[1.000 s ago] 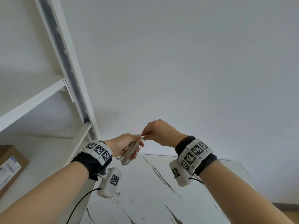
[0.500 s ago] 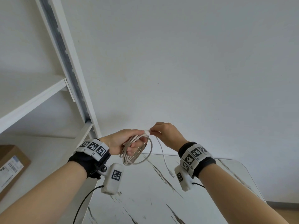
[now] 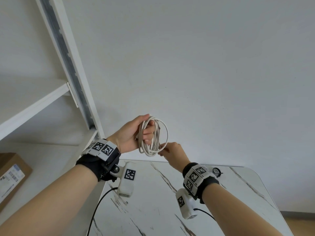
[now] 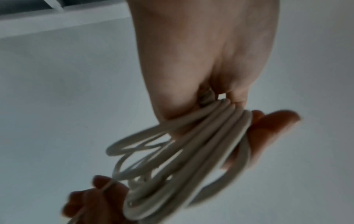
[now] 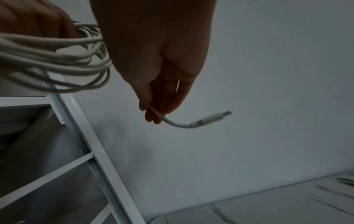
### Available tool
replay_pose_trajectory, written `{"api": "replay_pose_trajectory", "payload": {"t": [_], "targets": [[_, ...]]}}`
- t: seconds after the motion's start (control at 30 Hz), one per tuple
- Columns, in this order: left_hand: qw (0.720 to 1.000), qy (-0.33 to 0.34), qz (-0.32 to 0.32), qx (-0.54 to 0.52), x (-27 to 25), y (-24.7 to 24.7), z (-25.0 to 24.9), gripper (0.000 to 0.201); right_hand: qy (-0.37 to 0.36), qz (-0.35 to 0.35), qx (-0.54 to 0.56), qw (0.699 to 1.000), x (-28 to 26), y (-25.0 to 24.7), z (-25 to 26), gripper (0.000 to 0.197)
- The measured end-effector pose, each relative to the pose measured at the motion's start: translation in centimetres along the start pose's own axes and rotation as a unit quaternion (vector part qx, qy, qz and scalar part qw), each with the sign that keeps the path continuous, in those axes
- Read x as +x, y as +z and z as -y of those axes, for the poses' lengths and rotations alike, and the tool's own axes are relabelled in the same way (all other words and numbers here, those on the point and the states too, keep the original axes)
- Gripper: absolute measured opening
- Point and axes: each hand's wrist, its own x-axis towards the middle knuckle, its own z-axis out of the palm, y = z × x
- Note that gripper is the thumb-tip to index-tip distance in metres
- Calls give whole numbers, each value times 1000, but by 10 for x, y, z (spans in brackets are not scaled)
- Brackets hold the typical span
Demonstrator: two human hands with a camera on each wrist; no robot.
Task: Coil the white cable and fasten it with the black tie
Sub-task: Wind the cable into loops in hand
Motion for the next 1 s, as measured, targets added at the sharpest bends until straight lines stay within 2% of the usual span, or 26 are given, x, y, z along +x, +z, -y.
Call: {"api": "replay_pose_trajectory", "payload": {"t": [0.2, 0.33, 0.43, 0.57, 0.7, 0.9, 1.0], "targets": [[993, 62, -87, -41, 10, 0, -1, 30, 28, 95, -34, 995, -12, 15, -4, 26], [985, 83, -143, -43, 14, -7, 2, 30, 7, 107, -71, 992, -14, 17, -5, 28], [980, 94, -174, -39, 16, -15, 6, 27, -38, 120, -133, 983, -17, 14, -1, 29], [973, 99, -210, -9, 16, -22, 11, 26, -109, 85, -171, 976, -23, 6, 10, 28], [969, 97, -227, 8, 16, -27, 17, 25, -134, 63, -148, 978, -28, -1, 25, 17], [970, 77, -228, 43, 15, -30, 23, 25, -181, 48, -109, 976, -27, -4, 44, 13], [970, 65, -227, 59, 15, -31, 25, 26, -182, 34, -73, 980, -25, -5, 49, 10]]}}
